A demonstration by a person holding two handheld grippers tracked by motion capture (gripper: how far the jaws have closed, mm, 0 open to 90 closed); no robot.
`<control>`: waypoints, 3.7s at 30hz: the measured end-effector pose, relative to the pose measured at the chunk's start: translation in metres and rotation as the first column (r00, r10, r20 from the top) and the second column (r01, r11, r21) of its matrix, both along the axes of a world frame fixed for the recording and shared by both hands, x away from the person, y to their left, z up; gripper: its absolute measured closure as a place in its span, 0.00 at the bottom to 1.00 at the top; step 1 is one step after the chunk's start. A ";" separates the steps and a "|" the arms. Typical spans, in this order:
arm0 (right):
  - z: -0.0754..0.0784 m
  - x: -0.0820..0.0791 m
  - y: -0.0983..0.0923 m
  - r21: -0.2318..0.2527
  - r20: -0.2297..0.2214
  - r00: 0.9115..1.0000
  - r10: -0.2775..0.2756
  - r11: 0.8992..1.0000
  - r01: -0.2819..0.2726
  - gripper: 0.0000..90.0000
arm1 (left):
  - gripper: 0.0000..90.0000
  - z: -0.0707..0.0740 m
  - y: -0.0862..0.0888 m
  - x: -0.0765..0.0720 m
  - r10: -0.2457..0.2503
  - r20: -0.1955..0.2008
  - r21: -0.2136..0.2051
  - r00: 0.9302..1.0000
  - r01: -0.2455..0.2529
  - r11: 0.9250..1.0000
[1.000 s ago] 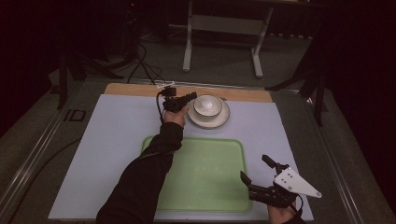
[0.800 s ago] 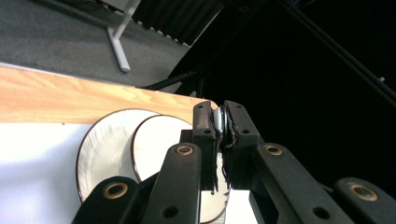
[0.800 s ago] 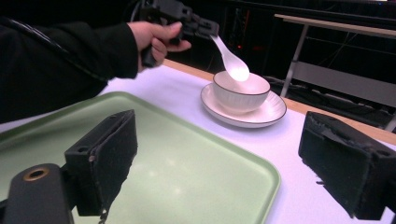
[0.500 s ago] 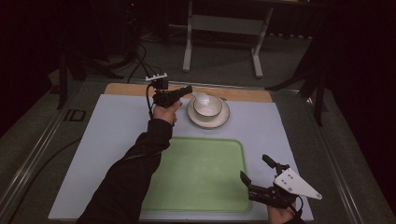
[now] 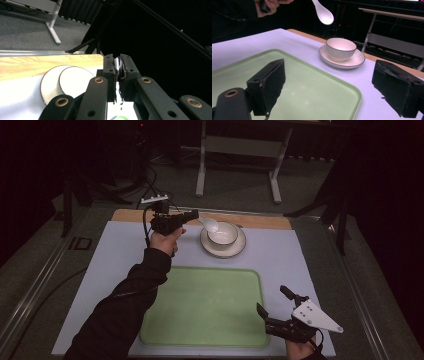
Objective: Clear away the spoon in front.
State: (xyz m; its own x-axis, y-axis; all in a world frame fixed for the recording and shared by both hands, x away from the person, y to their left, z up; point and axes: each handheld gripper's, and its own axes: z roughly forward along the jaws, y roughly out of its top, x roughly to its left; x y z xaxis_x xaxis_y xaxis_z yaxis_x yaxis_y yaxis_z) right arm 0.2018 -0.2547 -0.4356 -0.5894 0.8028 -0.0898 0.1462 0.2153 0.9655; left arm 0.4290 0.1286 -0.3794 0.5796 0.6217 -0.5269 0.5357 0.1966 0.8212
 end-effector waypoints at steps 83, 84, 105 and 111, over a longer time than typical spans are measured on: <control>-0.004 0.004 0.008 -0.022 -0.016 1.000 0.024 0.999 -0.024 0.13 | 0.94 -0.065 0.047 -0.112 -0.568 -0.447 0.317 0.691 0.716 0.622; -0.004 0.004 0.007 -0.023 -0.016 1.000 0.024 0.999 -0.024 0.13 | 0.93 -0.066 0.046 -0.110 -0.573 -0.450 0.306 0.685 0.721 0.622; -0.003 0.003 0.006 -0.016 -0.008 1.000 0.019 1.000 -0.019 0.13 | 0.78 -0.110 0.039 -0.088 -0.491 -0.320 0.320 0.810 0.580 0.749; -0.003 0.003 0.006 -0.016 -0.009 1.000 0.019 1.000 -0.019 0.12 | 0.74 -0.129 0.039 -0.083 -0.461 -0.311 0.291 0.831 0.545 0.786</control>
State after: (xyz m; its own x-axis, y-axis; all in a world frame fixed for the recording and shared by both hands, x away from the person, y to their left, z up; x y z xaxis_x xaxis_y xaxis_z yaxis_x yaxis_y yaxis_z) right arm 0.2048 -0.2483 -0.4390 -0.6050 0.7902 -0.0976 0.1503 0.2337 0.9606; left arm 0.3459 0.1673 -0.5084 0.7625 0.4383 -0.4759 0.6429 -0.4304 0.6336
